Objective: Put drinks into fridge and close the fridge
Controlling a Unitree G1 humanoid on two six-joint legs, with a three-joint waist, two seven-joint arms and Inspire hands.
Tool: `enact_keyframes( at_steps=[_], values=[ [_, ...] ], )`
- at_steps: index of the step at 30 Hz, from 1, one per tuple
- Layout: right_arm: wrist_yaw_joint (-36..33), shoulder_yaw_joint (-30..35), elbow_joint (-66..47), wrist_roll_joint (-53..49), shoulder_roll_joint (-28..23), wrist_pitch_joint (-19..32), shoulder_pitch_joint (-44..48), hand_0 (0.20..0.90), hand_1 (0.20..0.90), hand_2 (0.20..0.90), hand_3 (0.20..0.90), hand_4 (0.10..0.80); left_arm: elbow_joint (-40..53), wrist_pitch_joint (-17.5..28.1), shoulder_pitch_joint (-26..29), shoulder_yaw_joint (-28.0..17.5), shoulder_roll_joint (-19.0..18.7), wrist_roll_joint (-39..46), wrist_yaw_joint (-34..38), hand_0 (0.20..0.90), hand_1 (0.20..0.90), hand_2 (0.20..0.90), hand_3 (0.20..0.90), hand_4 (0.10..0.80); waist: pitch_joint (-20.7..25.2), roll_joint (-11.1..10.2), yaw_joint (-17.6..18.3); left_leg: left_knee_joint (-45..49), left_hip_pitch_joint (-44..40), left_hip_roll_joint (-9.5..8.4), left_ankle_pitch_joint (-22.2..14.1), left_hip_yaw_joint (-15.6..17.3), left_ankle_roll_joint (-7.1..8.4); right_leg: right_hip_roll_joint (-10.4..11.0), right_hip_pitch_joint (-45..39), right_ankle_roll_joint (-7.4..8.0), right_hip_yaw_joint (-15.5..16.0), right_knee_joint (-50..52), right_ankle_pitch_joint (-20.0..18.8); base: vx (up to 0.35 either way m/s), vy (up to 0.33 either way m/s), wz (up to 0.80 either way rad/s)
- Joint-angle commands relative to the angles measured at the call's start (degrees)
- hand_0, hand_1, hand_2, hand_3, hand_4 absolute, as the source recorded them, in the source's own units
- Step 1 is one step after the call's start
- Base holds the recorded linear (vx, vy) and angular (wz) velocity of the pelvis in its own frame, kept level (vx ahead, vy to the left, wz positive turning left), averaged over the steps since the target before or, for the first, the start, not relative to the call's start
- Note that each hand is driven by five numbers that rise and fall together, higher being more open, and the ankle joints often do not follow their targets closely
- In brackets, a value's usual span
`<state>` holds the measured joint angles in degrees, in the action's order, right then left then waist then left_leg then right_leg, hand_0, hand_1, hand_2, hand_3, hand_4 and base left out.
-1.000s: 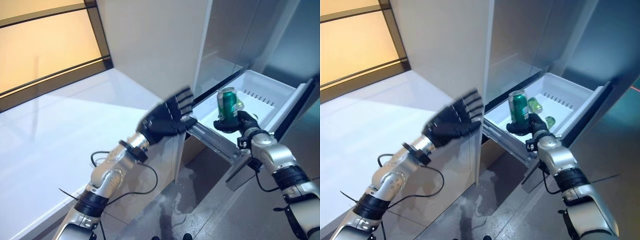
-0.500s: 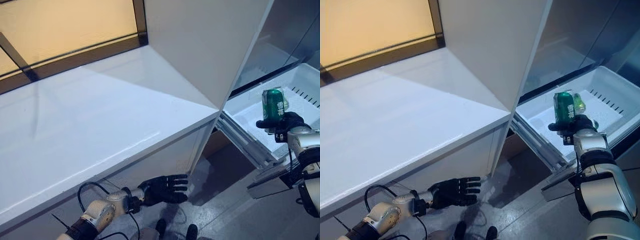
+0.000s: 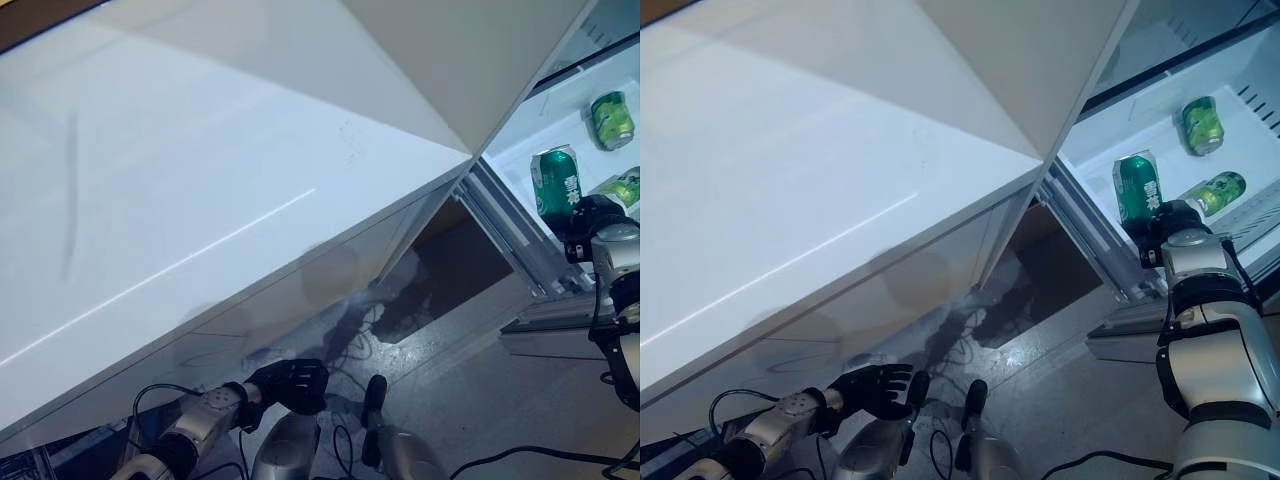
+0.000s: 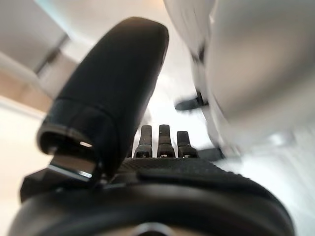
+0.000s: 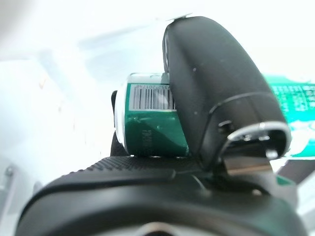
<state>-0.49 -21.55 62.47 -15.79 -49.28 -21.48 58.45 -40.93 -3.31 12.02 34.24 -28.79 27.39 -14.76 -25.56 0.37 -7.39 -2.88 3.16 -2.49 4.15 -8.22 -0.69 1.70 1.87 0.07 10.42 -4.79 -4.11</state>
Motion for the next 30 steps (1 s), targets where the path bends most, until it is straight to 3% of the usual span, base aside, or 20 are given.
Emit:
enact_keyframes(
  at_steps=[1,12,14,15,25,30],
  values=[
    [1.56,-5.92,-3.00,3.87,-5.18,2.73,8.78,0.300,0.300,0.300,0.200,0.100,-2.11,4.47,0.15,-3.08,1.43,-3.32,2.21,0.900,0.900,0.900,0.900,0.800,1.99,-0.23,-0.75,4.23,4.17,0.43,-1.72,2.27,-0.23,0.97,3.74,1.40,-2.71,7.67,2.01,-0.072,0.029,-0.03],
    [5.47,-8.12,-0.84,9.93,-4.87,1.59,10.64,0.300,0.300,0.300,0.200,0.100,-9.40,4.56,-1.28,-10.74,4.15,-0.19,2.84,0.900,0.900,0.900,0.900,0.800,0.01,1.48,-1.00,5.29,6.44,-0.07,-1.27,2.35,0.14,1.29,6.29,0.87,-2.39,9.10,2.30,-0.044,0.029,-0.06],
    [6.46,-8.39,-0.44,10.65,-5.13,1.13,10.85,0.599,0.599,0.599,0.549,0.449,-9.22,4.80,-1.65,-11.41,4.22,0.59,2.83,0.900,0.900,0.900,0.900,0.800,-0.16,1.59,-1.14,5.27,6.57,-0.09,-1.17,2.33,0.16,1.32,6.54,0.83,-2.30,9.25,2.30,-0.015,0.003,0.00],
    [6.61,-8.53,-0.15,10.72,-5.19,1.14,10.99,0.900,0.900,0.900,0.900,0.800,-9.13,4.83,-1.65,-11.65,4.24,0.63,2.68,0.900,0.900,0.900,0.900,0.800,-0.21,1.64,-1.21,5.26,6.70,-0.11,-1.10,2.32,0.18,1.33,6.66,0.82,-2.24,9.27,2.29,-0.035,0.005,0.00],
    [5.32,-8.38,-1.93,10.24,-4.81,3.01,11.11,0.900,0.900,0.900,0.900,0.800,-6.51,4.13,-1.89,-12.01,3.98,0.36,2.70,0.900,0.900,0.900,0.900,0.800,0.21,1.30,-1.28,4.58,6.10,0.02,-1.05,2.51,0.31,1.14,6.48,0.88,-2.11,9.17,2.27,-0.008,0.000,0.00],
    [3.17,-8.09,-10.41,6.80,-5.95,4.76,10.55,0.900,0.900,0.900,0.900,0.800,-7.15,3.77,-3.08,-12.53,3.98,-1.45,3.29,0.900,0.900,0.900,0.900,0.800,1.69,-0.10,-0.25,3.46,4.23,0.43,-1.29,3.53,0.44,0.82,5.39,1.10,-2.80,8.74,2.20,0.001,0.005,-0.01]
  ],
)
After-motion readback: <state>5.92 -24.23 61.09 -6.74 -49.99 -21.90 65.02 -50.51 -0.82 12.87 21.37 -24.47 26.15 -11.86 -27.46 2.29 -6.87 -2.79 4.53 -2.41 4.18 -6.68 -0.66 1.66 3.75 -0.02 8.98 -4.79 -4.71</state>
